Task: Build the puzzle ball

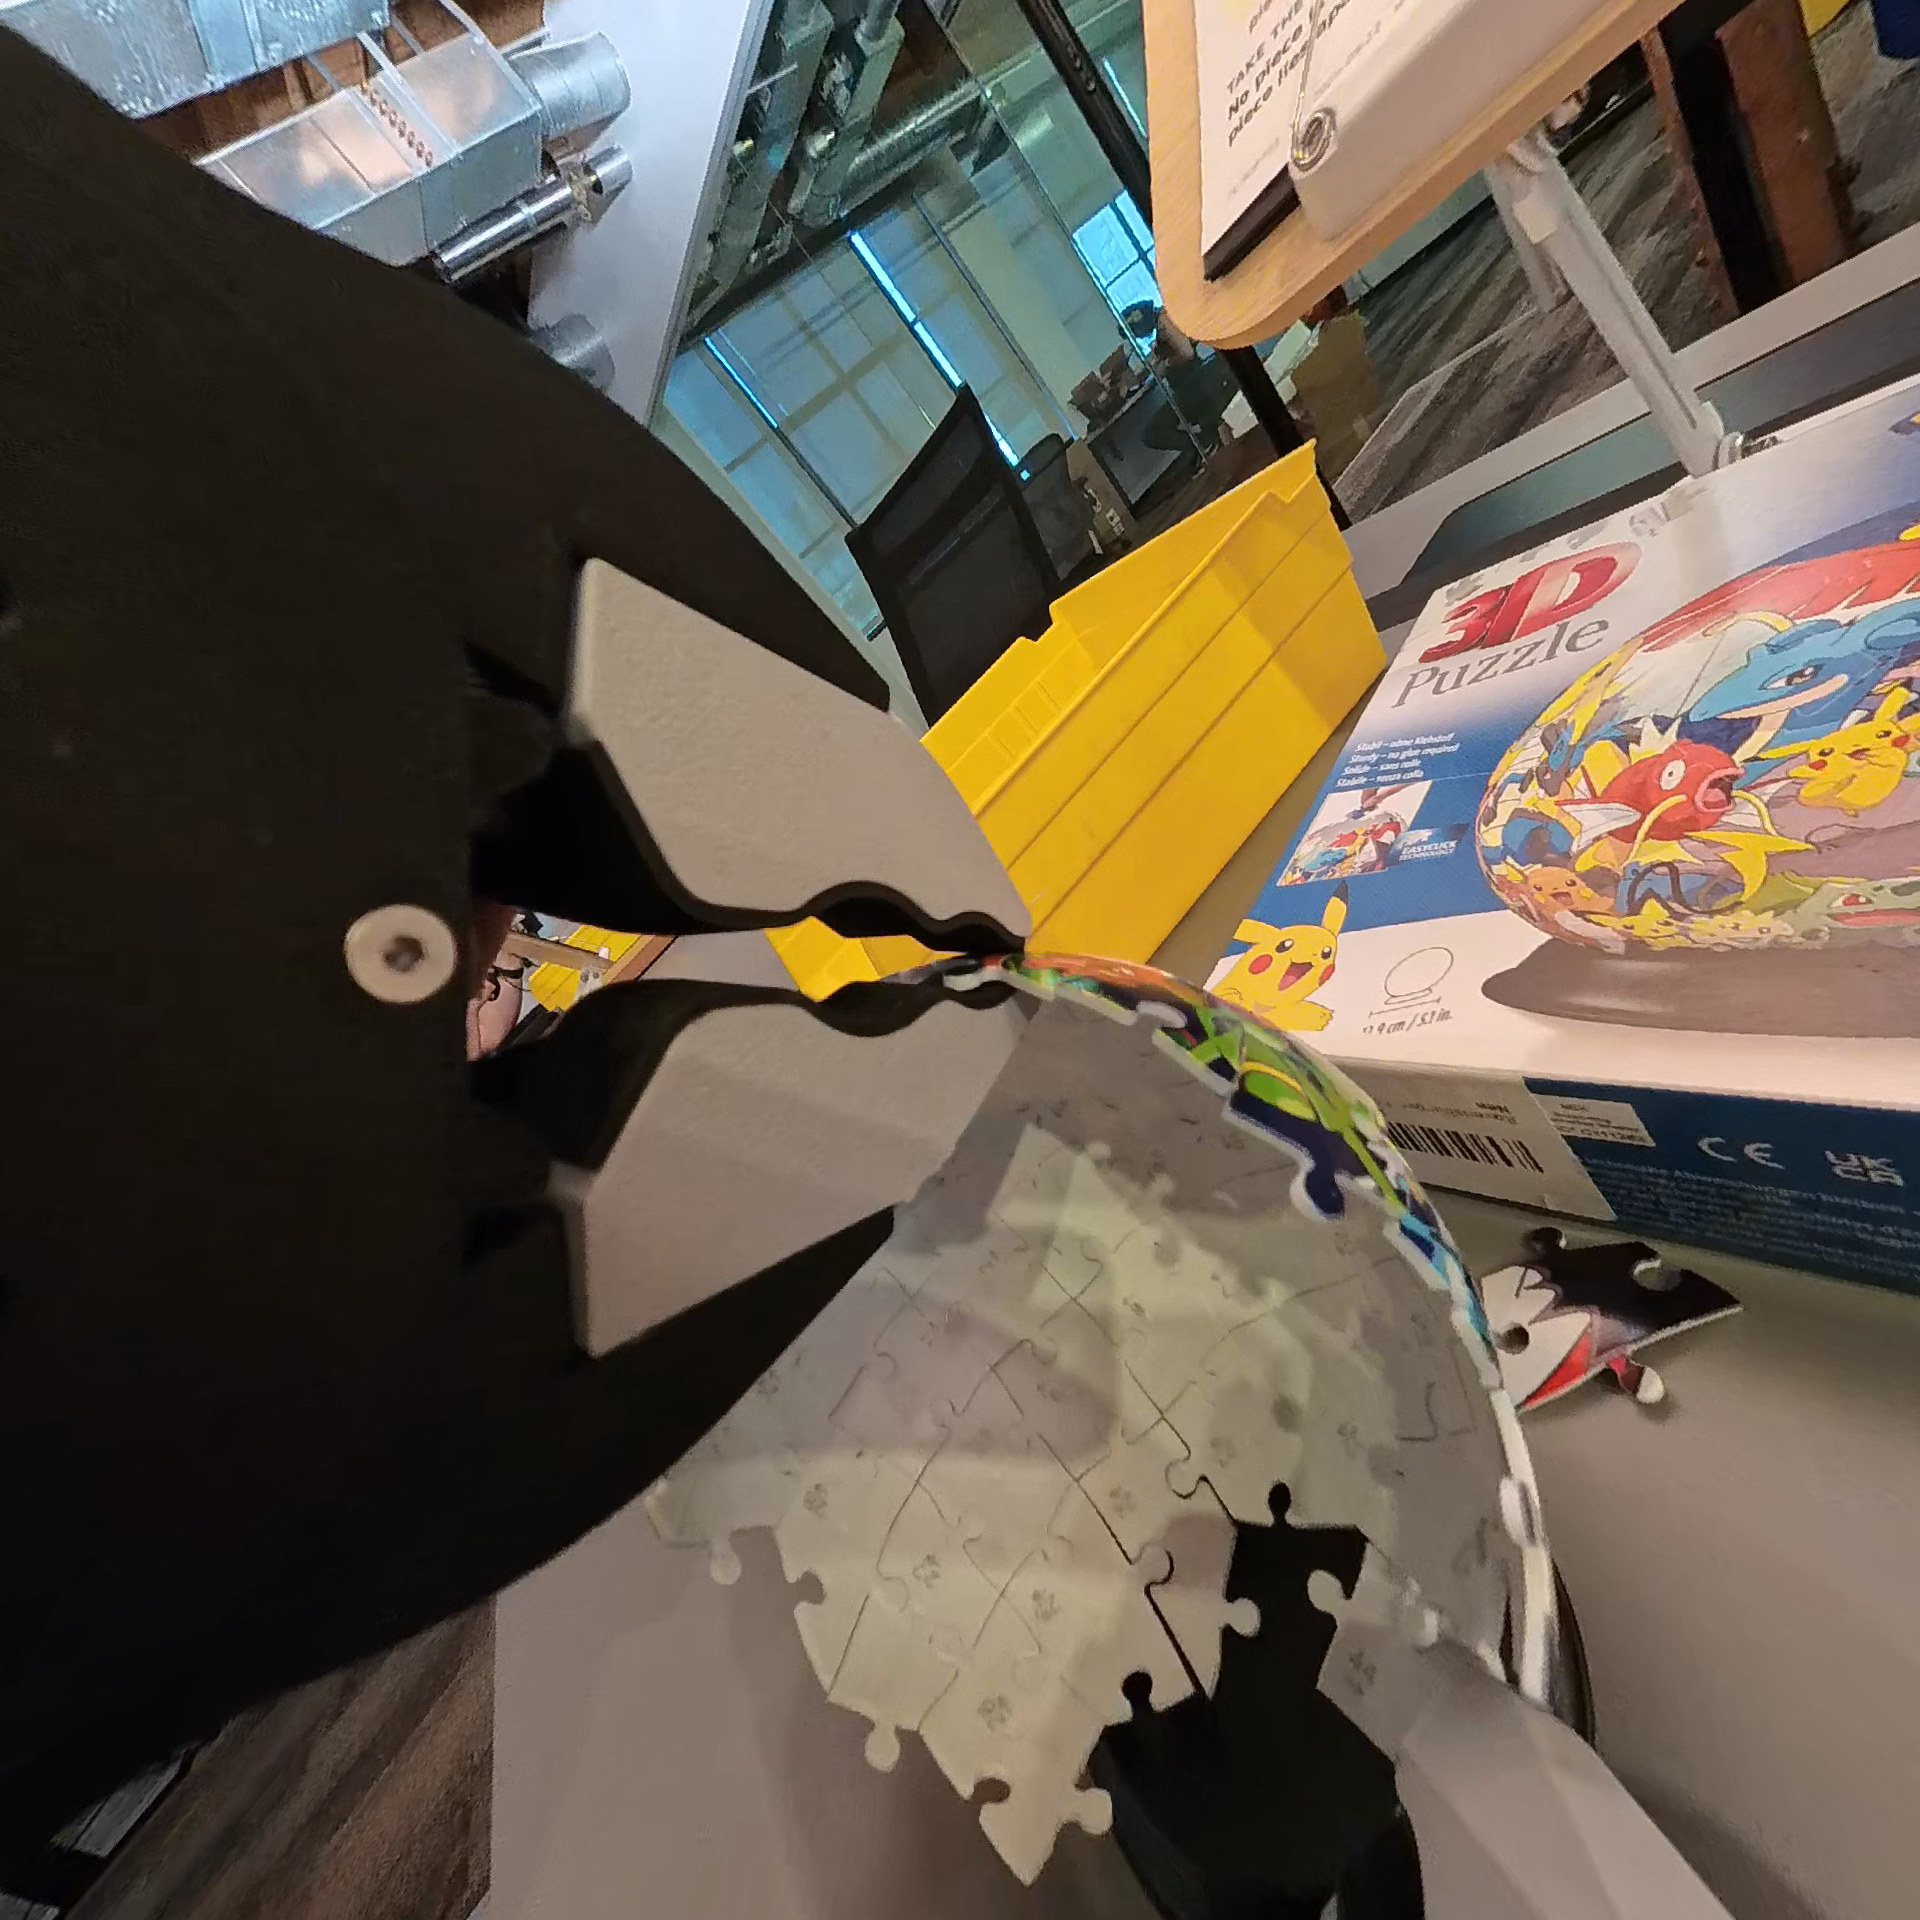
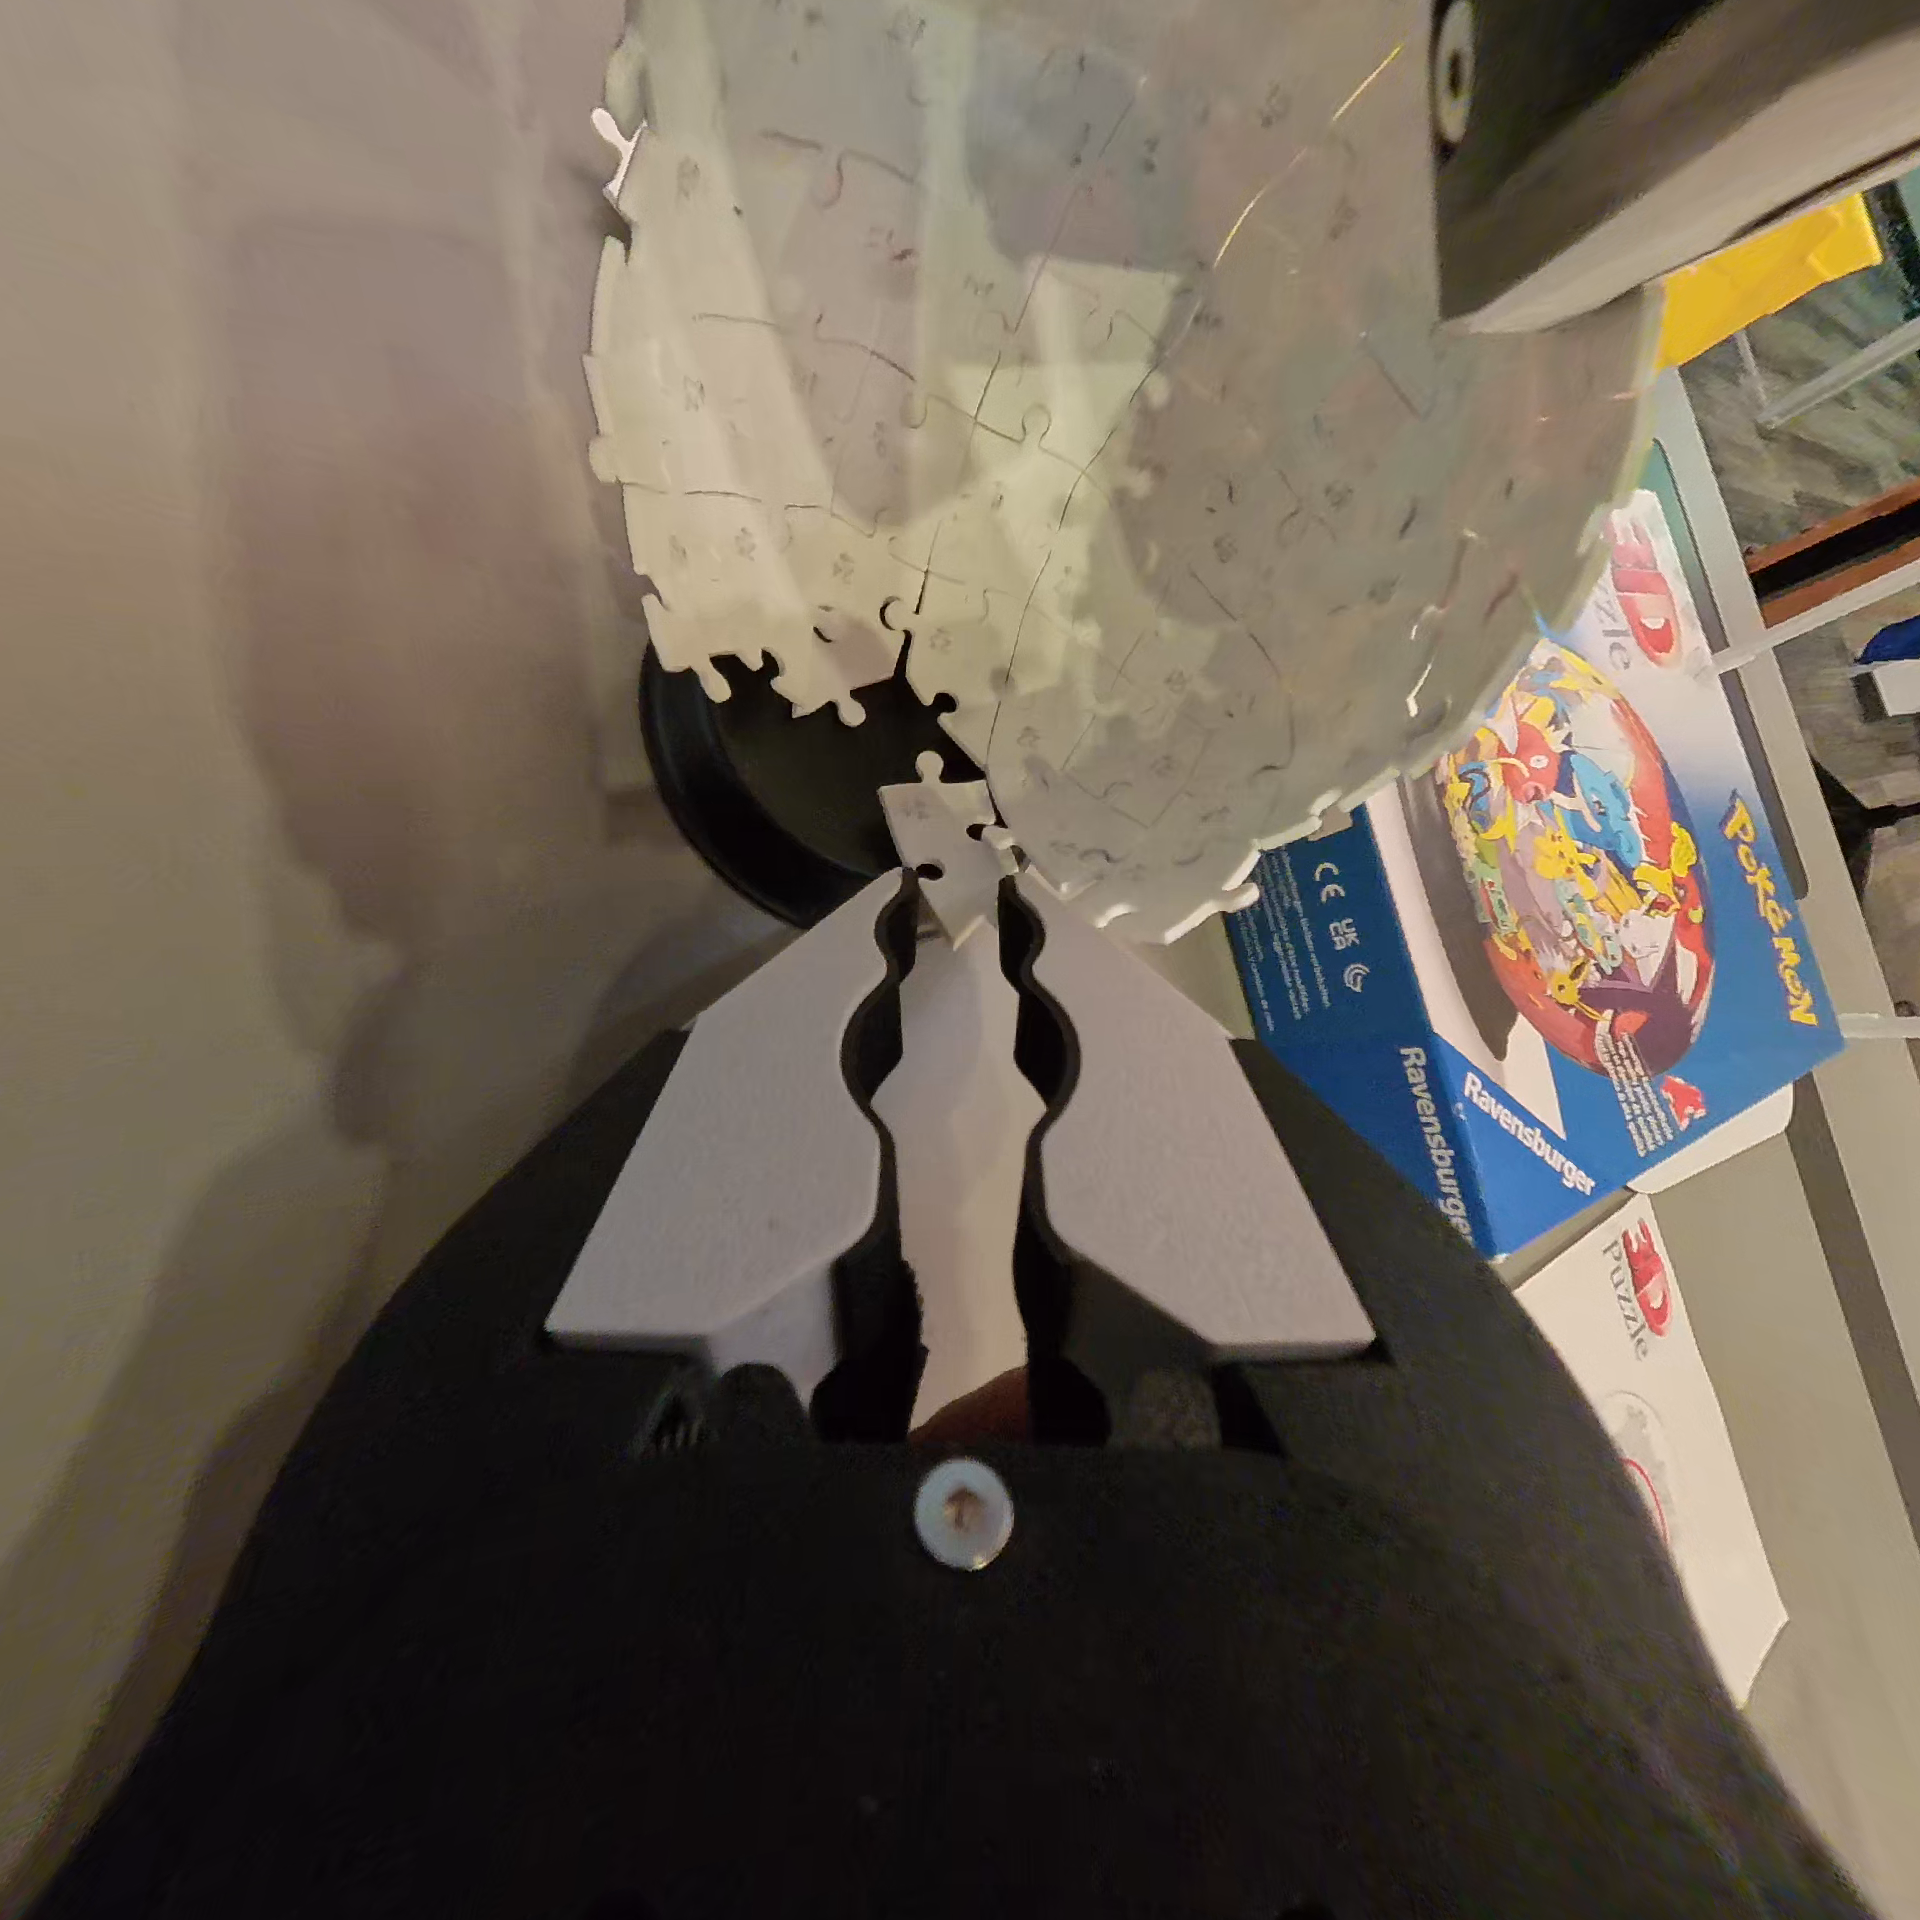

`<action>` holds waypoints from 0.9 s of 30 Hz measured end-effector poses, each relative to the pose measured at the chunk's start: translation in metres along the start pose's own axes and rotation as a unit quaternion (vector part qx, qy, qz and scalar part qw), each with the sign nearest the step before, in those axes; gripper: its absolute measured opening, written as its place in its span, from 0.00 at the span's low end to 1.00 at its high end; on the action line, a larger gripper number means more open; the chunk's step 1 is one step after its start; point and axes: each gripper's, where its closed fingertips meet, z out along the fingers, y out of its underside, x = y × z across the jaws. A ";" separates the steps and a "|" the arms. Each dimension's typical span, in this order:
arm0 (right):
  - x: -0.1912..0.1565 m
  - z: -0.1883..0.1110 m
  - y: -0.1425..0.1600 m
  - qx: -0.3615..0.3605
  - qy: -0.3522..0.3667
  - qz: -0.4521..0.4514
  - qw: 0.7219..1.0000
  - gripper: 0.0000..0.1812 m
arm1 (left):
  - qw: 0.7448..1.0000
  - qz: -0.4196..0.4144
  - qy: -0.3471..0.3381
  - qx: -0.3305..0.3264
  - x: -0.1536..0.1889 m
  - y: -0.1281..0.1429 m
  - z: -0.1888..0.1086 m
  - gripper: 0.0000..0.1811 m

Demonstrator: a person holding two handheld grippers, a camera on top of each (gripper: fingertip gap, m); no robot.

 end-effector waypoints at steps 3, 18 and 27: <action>-0.001 -0.001 0.000 0.003 -0.002 0.003 1.000 0.08 | 1.000 0.002 -0.001 -0.001 0.000 0.000 0.000 0.02; -0.030 -0.051 0.052 0.028 -0.245 -0.104 0.964 0.08 | 1.000 0.004 0.003 0.006 0.004 -0.003 0.001 0.01; -0.016 -0.063 0.054 -0.029 -0.197 0.077 0.977 0.20 | 1.000 0.002 0.005 0.011 0.004 -0.004 0.001 0.01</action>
